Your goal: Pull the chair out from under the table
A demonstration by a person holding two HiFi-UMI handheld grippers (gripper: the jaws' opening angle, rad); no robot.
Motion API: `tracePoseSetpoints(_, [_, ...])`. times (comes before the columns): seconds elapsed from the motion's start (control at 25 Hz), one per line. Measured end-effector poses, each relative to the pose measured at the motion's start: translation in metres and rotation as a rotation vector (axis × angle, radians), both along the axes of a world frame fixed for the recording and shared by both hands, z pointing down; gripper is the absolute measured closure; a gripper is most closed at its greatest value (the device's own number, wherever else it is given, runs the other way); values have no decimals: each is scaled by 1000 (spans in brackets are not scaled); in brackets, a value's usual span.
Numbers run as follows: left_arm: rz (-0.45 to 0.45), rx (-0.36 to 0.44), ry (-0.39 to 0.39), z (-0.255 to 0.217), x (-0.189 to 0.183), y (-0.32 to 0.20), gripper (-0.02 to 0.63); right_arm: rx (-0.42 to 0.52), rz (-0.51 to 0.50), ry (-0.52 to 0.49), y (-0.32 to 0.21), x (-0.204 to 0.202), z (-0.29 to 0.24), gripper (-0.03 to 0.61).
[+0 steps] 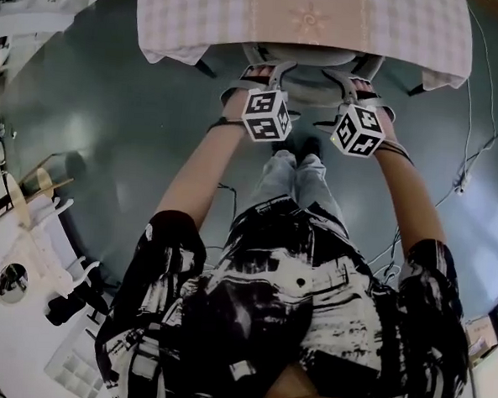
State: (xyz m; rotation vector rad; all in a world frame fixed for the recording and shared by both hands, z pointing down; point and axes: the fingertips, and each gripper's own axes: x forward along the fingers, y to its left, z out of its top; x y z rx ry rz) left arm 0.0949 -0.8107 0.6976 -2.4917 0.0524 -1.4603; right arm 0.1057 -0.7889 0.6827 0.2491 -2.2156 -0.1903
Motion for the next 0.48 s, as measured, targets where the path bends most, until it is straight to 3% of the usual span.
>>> tracePoseSetpoints(0.24, [107,-54,-172,69,7,7,69,-88,-40,166,-1,-4,70,9])
tracePoseSetpoints(0.48, [127,-84,-236,105,12,7,125,-118,-74,283,-2,-1,112,62])
